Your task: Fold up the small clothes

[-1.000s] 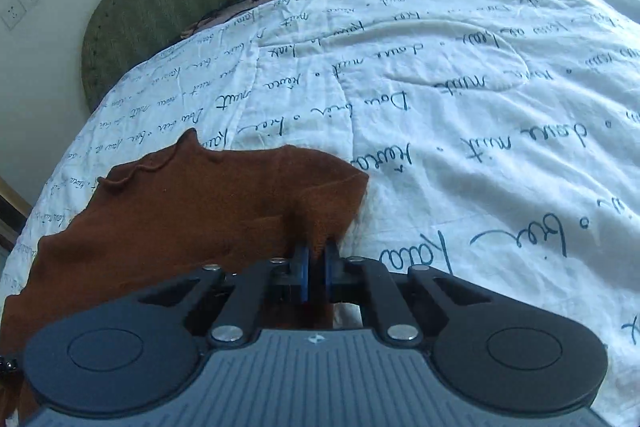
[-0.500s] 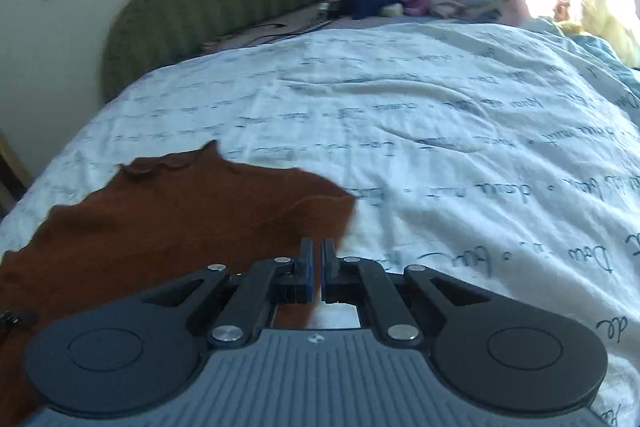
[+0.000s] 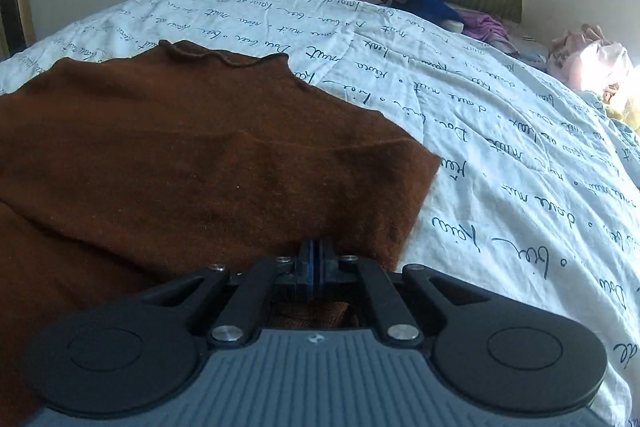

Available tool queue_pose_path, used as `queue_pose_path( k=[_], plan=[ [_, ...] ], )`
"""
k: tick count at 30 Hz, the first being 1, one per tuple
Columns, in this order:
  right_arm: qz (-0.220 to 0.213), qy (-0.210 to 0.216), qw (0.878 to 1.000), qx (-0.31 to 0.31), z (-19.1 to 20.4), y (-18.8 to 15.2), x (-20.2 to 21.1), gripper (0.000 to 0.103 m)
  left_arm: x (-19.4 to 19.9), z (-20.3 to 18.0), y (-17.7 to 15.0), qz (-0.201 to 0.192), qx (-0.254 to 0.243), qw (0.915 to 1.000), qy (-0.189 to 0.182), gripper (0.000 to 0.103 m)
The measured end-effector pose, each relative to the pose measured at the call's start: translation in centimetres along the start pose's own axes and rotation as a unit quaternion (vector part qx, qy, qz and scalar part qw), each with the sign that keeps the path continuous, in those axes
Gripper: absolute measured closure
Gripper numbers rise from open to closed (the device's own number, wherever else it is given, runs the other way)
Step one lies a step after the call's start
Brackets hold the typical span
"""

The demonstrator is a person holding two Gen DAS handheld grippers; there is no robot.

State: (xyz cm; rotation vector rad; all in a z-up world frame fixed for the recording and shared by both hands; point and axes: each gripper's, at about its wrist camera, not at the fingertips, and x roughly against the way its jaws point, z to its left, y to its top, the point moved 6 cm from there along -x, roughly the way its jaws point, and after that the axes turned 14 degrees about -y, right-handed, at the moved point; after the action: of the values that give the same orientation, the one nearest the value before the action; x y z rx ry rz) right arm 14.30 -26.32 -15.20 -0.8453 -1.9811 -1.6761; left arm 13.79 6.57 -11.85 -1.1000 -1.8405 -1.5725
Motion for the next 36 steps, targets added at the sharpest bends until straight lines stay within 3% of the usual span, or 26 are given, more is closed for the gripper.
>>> queue_pose_path(
  k=[3,4,5,7,10,13,15,20,22,26,29,30,31,34,35,36],
  plan=[
    [0.002,0.033,0.998,-0.058,-0.2,0.1,1.6,0.09,3.1,1.0,-1.4,-0.016,0.009,0.9998,-0.008,0.0],
    [-0.006,0.05,0.996,-0.068,0.1,0.2,2.3,0.073,4.1,1.6,-2.0,-0.018,0.013,0.9998,0.001,0.0],
    [-0.011,0.061,0.995,-0.072,0.5,0.3,2.8,0.043,5.0,2.4,-2.7,-0.019,0.02,0.9995,0.012,0.0],
    [-0.032,0.078,0.994,-0.07,1.6,0.7,4.2,0.011,7.2,4.3,-4.3,-0.021,0.043,0.9982,0.037,0.0],
    [-0.065,0.095,0.992,-0.059,3.6,1.1,6.2,0.01,11.4,7.6,-7.2,-0.046,0.094,0.9935,0.044,0.0],
    [-0.067,0.123,0.988,-0.07,5.2,1.3,7.0,0.01,15.5,11.1,-9.8,-0.087,0.164,0.9818,0.041,0.0],
    [-0.059,0.135,0.986,-0.073,6.0,1.2,7.1,0.01,17.6,13.8,-11.5,-0.115,0.229,0.9663,0.026,0.0],
    [-0.053,0.163,0.983,-0.068,7.9,0.6,7.3,0.011,20.3,19.3,-14.3,-0.184,0.38,0.9053,-0.047,0.0],
    [-0.054,0.166,0.982,-0.065,8.3,0.4,7.3,0.011,20.4,20.4,-14.9,-0.197,0.411,0.8873,-0.072,0.0],
    [-0.055,0.172,0.981,-0.072,8.2,0.4,7.3,0.011,20.1,21.7,-14.9,-0.221,0.445,0.8629,-0.091,0.0],
    [-0.053,0.172,0.981,-0.074,8.0,0.4,7.2,0.011,20.3,22.5,-14.3,-0.245,0.451,0.8538,-0.086,0.0],
    [-0.055,0.173,0.981,-0.075,7.9,0.5,7.2,0.011,20.5,22.9,-14.2,-0.253,0.461,0.8473,-0.074,0.0],
    [-0.056,0.173,0.981,-0.074,7.9,0.5,7.2,0.011,20.7,23.3,-14.2,-0.265,0.475,0.8366,-0.067,0.0],
    [-0.058,0.17,0.981,-0.075,7.7,0.7,7.4,0.011,20.9,24.2,-15.0,-0.303,0.524,0.7901,-0.094,0.002],
    [-0.059,0.171,0.981,-0.075,7.7,0.7,7.4,0.011,20.8,24.4,-15.3,-0.306,0.537,0.7801,-0.098,0.005],
    [-0.06,0.171,0.981,-0.076,7.7,0.8,7.5,0.011,20.7,24.6,-15.5,-0.303,0.545,0.7756,-0.098,0.01]
  ],
)
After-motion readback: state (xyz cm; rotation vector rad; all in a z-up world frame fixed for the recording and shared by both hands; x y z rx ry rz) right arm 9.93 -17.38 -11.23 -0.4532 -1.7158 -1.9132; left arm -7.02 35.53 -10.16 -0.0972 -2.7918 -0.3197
